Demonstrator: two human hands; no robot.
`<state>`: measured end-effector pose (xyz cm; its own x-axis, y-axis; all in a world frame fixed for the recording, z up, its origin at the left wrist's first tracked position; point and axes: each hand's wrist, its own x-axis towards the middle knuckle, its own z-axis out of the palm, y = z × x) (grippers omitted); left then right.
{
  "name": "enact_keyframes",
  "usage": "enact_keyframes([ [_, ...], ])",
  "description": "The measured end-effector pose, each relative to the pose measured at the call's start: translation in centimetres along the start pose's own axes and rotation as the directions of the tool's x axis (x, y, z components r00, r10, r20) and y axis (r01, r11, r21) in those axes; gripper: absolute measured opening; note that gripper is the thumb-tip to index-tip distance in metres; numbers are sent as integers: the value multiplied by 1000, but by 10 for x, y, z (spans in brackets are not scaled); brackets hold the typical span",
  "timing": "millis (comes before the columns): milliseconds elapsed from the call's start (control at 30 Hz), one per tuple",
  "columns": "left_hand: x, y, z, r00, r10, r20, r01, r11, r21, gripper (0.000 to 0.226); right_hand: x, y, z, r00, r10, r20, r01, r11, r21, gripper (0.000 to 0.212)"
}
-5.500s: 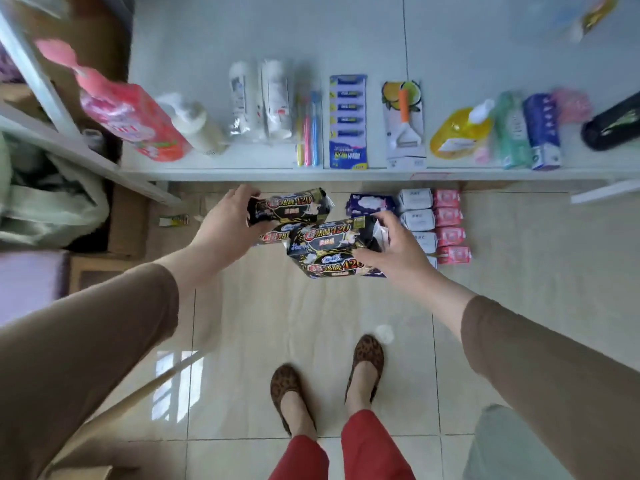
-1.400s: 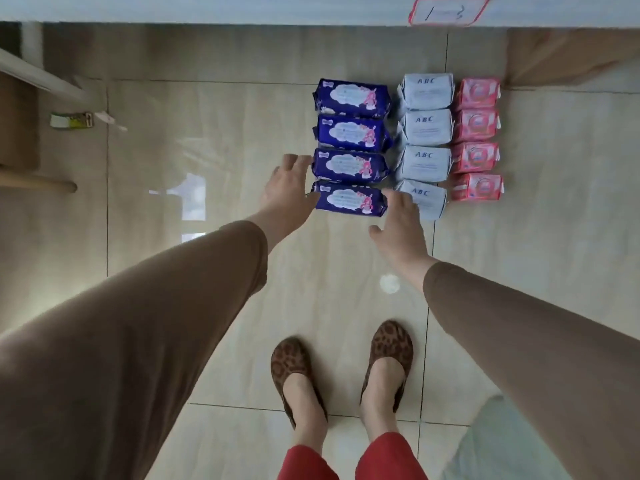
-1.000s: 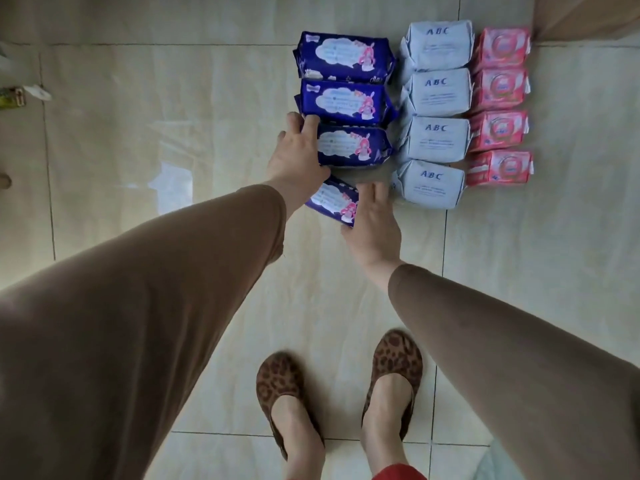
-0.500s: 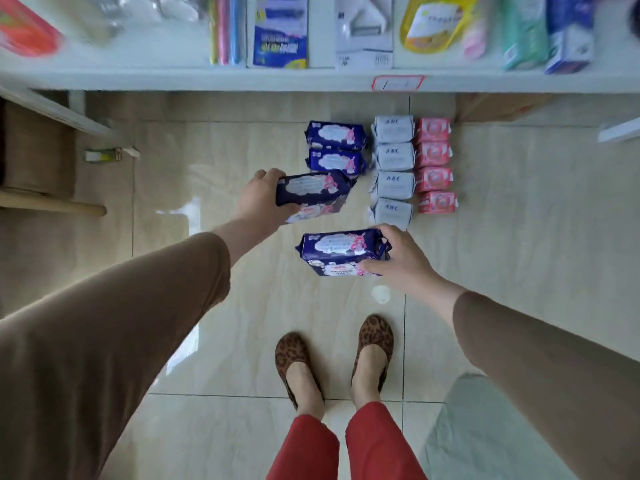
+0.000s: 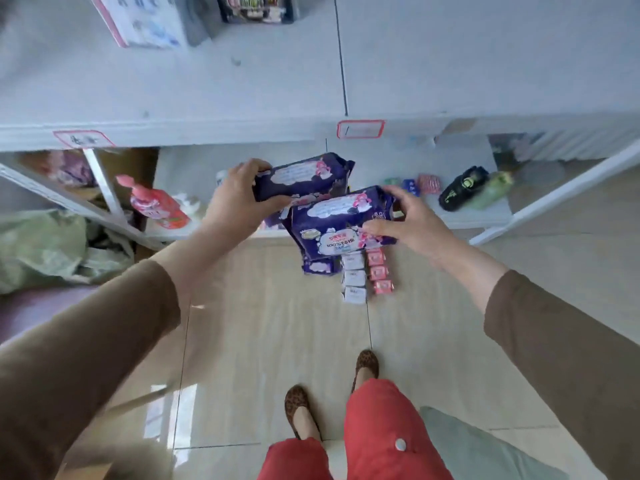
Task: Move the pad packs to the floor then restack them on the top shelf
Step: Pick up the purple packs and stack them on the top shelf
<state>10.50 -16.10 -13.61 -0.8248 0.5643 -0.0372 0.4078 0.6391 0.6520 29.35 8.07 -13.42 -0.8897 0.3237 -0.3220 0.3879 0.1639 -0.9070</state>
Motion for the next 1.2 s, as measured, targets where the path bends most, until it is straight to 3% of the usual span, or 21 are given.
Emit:
enact_keyframes([
  [233,91,105,-76,983,165,-83,-159,984,76,56,47,-99,-91,985,-168,-27,170,977,132,55],
  [567,269,181,-93,970,213,-115,-191,965,180,54,173,-156,-183,957,-290,-31,292,953,85,43],
  [733,350,192,-87,982,177,-64,-158,960,231,59,231,-163,-197,959,-272,-83,280,955,95,45],
  [1200,565,149,-80,957,290,11,-279,907,315,46,382,-187,-173,945,-155,-289,195,974,117,48],
])
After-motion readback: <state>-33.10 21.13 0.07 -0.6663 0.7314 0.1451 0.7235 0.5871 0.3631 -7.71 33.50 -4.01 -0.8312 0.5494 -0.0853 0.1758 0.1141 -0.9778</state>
